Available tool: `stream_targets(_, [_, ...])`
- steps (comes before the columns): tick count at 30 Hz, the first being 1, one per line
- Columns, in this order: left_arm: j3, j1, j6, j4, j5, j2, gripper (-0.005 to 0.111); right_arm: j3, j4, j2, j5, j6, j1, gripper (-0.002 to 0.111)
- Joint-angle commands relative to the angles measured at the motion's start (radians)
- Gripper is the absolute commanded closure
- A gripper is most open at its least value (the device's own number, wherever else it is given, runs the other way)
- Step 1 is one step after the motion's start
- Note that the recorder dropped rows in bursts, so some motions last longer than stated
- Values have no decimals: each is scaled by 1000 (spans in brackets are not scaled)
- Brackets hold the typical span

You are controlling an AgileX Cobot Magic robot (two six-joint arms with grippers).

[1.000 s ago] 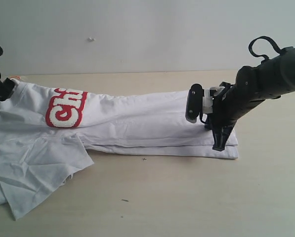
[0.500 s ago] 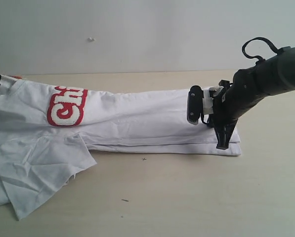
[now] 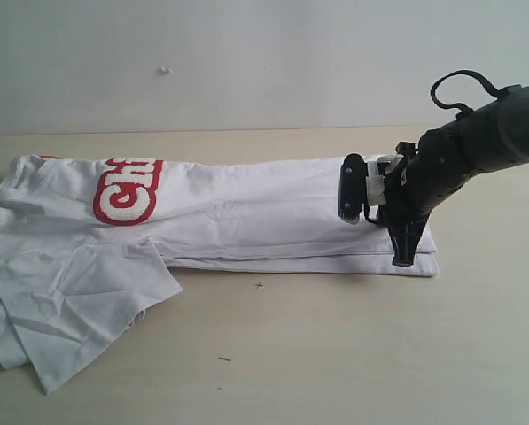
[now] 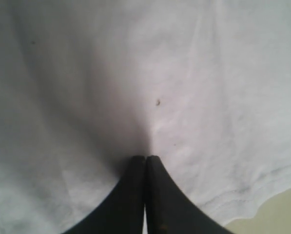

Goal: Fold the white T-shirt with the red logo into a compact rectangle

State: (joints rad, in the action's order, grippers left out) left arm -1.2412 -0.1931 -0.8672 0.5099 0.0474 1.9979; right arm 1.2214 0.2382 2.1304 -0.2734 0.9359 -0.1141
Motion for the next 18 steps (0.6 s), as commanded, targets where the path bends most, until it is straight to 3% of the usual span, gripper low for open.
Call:
stream_targets(1, [-7, 1, 166, 30, 342, -38, 1, -15, 5, -20, -29, -74, 9, 108])
stream_targets(7, [-7, -10, 303, 15, 794, -54, 1, -15, 1, -81, -33, -159, 9, 108])
stream_targets(9, [-7, -21, 370, 28, 883, -54, 1, -15, 1, -102, -35, -159, 9, 108])
stream_targets(12, [12, -35, 427, 69, 988, -57, 1, -15, -38, -129, -35, -164, 9, 108])
stream_targets(18, [143, -66, 373, 157, 1018, -92, 1, -15, -84, -151, -43, -161, 9, 108])
